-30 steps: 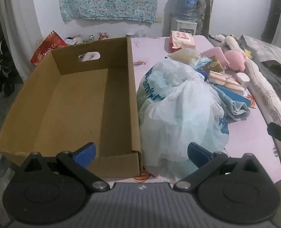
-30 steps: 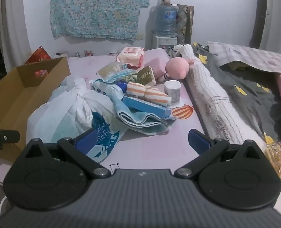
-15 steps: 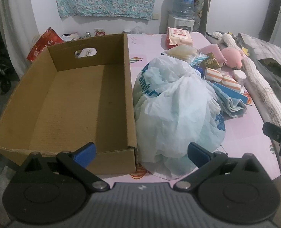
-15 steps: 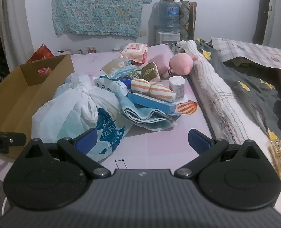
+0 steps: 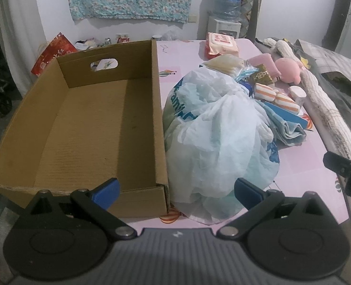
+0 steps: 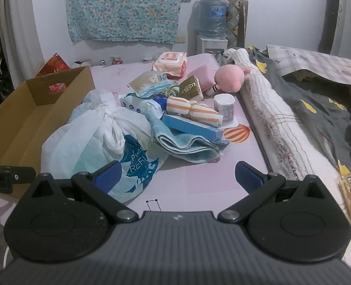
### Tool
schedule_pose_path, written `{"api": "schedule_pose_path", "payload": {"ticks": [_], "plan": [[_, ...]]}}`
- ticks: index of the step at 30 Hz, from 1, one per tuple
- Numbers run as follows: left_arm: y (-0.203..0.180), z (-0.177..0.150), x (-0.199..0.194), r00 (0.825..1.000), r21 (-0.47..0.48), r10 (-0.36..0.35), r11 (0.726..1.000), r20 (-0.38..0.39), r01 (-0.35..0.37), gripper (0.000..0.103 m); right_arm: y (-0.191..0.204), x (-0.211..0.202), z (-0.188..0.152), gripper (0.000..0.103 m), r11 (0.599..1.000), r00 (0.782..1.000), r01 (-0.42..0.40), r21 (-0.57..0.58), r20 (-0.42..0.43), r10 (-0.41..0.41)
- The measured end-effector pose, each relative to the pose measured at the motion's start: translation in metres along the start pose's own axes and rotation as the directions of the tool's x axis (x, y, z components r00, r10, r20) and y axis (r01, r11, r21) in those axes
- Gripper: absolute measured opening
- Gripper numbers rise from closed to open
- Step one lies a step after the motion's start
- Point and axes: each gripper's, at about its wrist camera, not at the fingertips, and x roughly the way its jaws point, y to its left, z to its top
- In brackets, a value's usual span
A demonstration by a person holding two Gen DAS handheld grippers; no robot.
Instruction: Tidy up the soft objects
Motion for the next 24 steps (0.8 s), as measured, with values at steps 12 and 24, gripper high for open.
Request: {"api": "schedule_pose_path", "payload": {"ticks": [12,24], "plan": [[-0.0003,0.0009,-0.0003,1.0,-0.001,0.001,1.0,-0.004,-0.001,0.103,0.0015,0.003,0.0017,0.102,1.0,1.0,-0.003,-0.001,-0.005,0.003],[0.0077,-0.001,0.0002,1.0,-0.049,0.002,0.999,0.006,-0.002,0.103,0.0031,0.0035,0.0016,0.102,1.0,1.0,-0.005,-0.002,-0.008,0.005]]}}
